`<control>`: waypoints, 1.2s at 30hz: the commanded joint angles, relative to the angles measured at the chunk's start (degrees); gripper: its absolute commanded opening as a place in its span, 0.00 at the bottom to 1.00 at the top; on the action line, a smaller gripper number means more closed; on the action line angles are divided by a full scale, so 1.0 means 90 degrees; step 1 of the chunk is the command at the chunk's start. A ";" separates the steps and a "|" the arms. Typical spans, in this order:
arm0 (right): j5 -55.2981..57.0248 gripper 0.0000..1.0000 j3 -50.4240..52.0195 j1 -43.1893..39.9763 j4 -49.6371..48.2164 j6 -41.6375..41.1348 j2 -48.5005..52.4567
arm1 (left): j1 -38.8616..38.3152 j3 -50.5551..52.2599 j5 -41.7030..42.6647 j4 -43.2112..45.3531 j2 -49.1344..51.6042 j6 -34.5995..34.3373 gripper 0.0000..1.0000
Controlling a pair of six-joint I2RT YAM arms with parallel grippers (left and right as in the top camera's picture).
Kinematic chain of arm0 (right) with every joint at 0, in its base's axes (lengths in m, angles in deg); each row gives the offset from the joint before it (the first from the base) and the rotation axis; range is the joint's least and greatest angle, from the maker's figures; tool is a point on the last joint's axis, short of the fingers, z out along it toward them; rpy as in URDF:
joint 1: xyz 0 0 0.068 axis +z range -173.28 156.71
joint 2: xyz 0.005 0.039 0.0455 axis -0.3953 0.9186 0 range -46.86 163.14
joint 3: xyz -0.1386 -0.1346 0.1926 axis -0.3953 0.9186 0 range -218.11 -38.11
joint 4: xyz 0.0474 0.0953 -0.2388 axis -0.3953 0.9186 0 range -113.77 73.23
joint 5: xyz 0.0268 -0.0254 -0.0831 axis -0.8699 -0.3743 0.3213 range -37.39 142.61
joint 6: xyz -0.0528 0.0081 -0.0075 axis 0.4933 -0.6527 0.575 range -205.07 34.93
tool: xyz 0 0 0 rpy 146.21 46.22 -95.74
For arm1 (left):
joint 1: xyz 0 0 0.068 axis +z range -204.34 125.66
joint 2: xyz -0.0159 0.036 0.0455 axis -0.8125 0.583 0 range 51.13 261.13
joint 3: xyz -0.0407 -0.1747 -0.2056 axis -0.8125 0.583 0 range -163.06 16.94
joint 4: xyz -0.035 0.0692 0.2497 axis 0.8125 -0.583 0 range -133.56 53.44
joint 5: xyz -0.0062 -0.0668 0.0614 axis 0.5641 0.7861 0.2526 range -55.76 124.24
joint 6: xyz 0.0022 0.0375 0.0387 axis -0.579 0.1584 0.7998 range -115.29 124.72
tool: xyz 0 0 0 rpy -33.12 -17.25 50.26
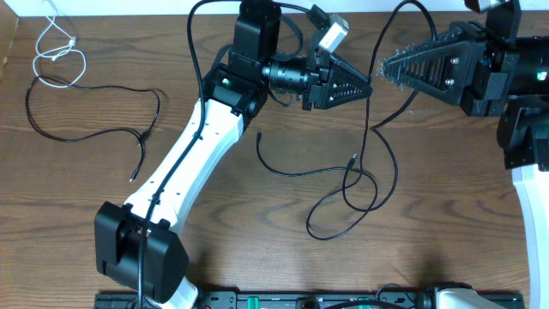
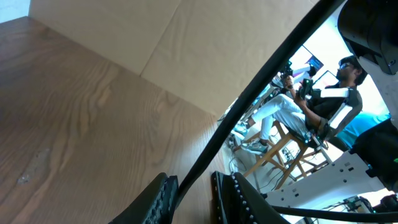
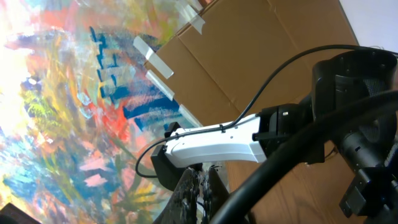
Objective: Untangle cables
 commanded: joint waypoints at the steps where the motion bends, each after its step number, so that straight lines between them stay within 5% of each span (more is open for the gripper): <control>1: -0.0053 0.01 -0.0007 0.0044 -0.0034 0.0102 0.0032 | -0.0029 -0.0104 0.0138 0.0002 -0.0160 0.0036 0.30; 31: -0.0083 0.01 -0.0007 0.0056 -0.0034 -0.0041 0.0032 | -0.0146 -0.0104 -0.0393 0.0189 -0.0158 0.0253 0.30; 36: -0.0083 0.01 -0.0007 0.0056 -0.0036 -0.0036 0.0032 | -0.0146 -0.0104 -0.0393 0.0185 -0.0158 0.0250 0.11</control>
